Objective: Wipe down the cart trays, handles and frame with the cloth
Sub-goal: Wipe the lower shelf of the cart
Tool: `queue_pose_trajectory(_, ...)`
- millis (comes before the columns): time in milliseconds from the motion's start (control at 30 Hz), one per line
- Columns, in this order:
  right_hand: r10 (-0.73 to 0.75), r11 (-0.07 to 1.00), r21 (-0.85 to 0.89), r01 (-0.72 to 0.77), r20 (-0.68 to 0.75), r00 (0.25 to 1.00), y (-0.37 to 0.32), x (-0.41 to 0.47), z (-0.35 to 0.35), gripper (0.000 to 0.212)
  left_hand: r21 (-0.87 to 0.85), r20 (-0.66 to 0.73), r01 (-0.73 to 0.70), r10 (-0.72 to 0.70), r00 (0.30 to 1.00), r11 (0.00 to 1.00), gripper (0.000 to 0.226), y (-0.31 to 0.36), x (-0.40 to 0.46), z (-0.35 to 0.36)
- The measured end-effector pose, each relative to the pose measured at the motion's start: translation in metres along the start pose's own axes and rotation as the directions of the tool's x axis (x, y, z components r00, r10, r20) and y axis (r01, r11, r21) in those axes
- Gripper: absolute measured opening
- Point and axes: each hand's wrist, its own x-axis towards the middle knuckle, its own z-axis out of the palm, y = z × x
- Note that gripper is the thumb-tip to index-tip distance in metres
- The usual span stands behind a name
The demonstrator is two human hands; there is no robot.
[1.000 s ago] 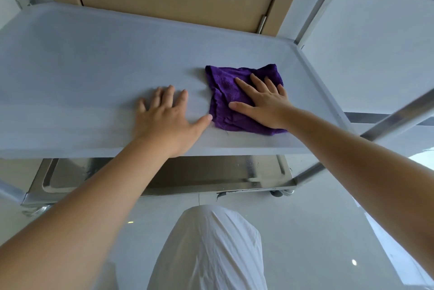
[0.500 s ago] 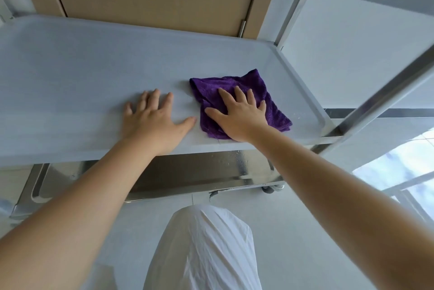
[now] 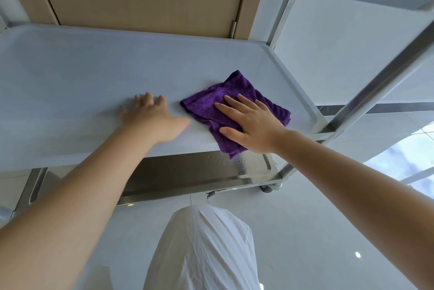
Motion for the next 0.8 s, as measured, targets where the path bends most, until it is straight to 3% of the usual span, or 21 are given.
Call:
queue_pose_trajectory(100,-0.018,1.0,0.02,0.018,0.009,1.0,0.003,0.002,0.0,0.083,-0.182,-0.098,-0.064,0.046,0.994,0.981,0.063,0.048,0.001,-0.008)
queue_pose_trajectory(167,-0.063,0.998,0.01,0.063,0.013,0.998,0.008,0.0,0.001,0.083,-0.213,-0.22,-0.217,0.17,0.961,0.953,0.059,0.07,-0.001,0.001)
queue_pose_trajectory(233,-0.122,0.992,-0.013,0.122,0.015,0.992,0.02,-0.007,0.001,0.081,-0.195,-0.253,-0.275,0.223,0.941,0.941,0.059,0.073,0.002,0.017)
queue_pose_trajectory(600,-0.283,0.943,-0.19,0.272,-0.035,0.959,0.093,-0.03,0.003,0.058,-0.096,-0.121,-0.225,0.214,0.969,0.97,0.079,0.069,0.012,0.027)
queue_pose_trajectory(700,-0.267,0.956,-0.126,0.265,0.0,0.964,0.09,-0.028,0.0,0.065,-0.074,-0.102,-0.216,0.208,0.973,0.974,0.08,0.068,0.011,0.026)
queue_pose_trajectory(800,-0.178,0.98,0.078,0.183,-0.059,0.982,0.07,-0.032,-0.003,0.08,-0.082,-0.107,-0.208,0.198,0.974,0.975,0.078,0.065,0.009,0.027)
